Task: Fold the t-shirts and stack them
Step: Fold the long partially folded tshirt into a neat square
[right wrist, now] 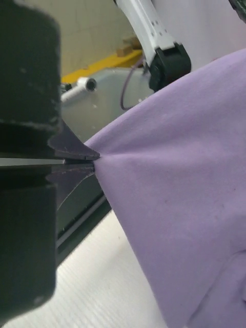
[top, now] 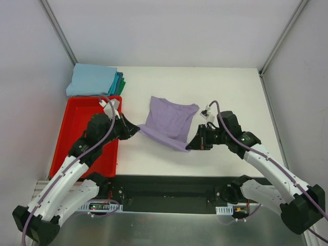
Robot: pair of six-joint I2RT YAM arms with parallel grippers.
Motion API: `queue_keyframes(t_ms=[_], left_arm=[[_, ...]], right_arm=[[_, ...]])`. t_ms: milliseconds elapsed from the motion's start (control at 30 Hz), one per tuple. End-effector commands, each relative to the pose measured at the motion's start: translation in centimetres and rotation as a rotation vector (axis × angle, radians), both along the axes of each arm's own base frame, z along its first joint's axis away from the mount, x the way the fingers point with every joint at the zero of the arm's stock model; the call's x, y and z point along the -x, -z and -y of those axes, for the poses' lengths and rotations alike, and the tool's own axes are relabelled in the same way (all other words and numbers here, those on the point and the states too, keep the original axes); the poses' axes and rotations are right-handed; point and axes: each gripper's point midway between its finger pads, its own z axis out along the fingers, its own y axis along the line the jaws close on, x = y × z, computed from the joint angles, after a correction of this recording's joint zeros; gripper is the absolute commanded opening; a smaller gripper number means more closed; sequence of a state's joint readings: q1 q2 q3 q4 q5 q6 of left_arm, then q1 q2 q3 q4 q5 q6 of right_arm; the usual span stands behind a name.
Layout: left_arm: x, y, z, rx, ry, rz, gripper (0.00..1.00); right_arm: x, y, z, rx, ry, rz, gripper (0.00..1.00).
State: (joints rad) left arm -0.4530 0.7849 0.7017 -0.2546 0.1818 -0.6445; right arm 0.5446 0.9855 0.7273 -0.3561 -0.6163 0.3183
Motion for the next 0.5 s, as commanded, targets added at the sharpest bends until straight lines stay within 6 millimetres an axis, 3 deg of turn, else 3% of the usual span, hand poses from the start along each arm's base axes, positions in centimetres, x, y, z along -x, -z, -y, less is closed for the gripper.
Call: queue_keyframes(t_ms=[0,67,200,467], left_arm=[[1.5,-2.7,-0.9,0.043,-0.011,0.102,0.00],[1.8,-4.0,-1.4,0.058,-0.028,0.153,0.00],[0.7,-4.6,-2.1,0.034,-0.083,0.167,0.00],[-2.7,-3.8,-3.3,-0.058,-0.216,0.122,0.00]], right_arm=[[3.7,-4.2,-0.6,-0.138,-0.126,-0.071,0.00],[3.8,-5.0,-0.9,-0.181,-0.131,-0.046,0.00],[2.4,-4.8,-0.9,-0.183,-0.092,-0.015,0.00],[-2.5,-4.8,-1.3,-0.248,-0.008,0.052,0.00]])
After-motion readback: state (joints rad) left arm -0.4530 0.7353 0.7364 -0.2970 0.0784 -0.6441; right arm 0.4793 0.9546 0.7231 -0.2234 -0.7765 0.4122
